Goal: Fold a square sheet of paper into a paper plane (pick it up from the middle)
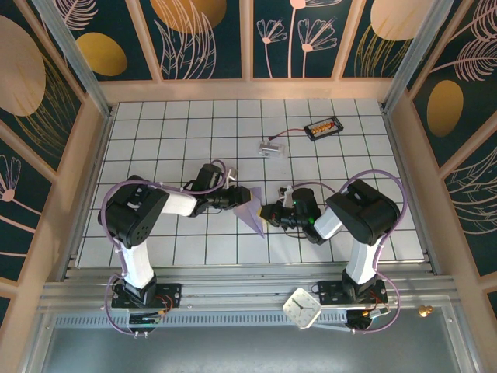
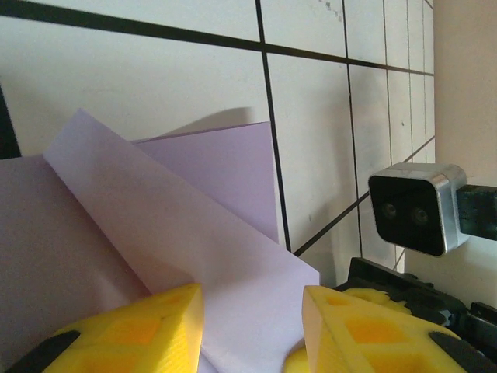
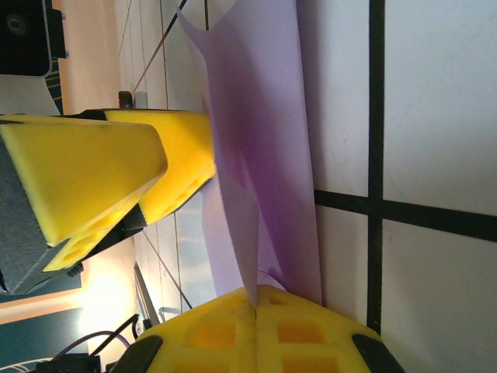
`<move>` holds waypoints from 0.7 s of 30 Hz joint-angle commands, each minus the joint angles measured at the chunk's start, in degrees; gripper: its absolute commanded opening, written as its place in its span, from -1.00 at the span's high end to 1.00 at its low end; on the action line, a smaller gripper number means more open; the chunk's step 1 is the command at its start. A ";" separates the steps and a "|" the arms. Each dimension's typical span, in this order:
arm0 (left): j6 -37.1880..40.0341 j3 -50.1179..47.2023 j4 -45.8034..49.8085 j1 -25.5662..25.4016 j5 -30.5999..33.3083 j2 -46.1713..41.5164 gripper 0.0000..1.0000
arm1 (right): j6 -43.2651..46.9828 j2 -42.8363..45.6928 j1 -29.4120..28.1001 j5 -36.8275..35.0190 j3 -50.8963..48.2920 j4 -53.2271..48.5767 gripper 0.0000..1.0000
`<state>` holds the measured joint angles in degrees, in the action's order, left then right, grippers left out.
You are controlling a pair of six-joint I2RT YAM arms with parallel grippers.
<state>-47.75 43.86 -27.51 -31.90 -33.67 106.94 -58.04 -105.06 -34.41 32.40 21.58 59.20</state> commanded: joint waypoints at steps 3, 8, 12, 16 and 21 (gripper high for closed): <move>1.14 1.20 -2.16 -0.18 -0.67 1.77 0.19 | -0.65 -2.37 0.32 -2.21 -1.19 -5.42 1.00; 1.07 1.01 -2.61 -0.17 -0.56 2.13 0.15 | -0.51 -2.85 0.35 -2.34 -1.27 -5.50 1.00; 1.60 1.49 -0.73 -0.20 0.55 2.72 0.14 | -0.34 -2.92 0.37 -2.43 -1.18 -6.02 1.00; 2.48 2.48 2.90 -0.20 2.23 3.36 0.16 | -0.01 -3.03 0.36 -2.61 -0.97 -6.73 1.00; 5.44 4.99 10.80 -0.23 5.97 4.11 0.18 | 0.52 -3.14 0.31 -2.78 -0.66 -7.90 1.00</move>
<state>-45.80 47.72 -24.40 -32.27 -32.45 108.77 -58.87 -105.34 -34.22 32.45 21.58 59.35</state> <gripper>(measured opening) 0.412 0.057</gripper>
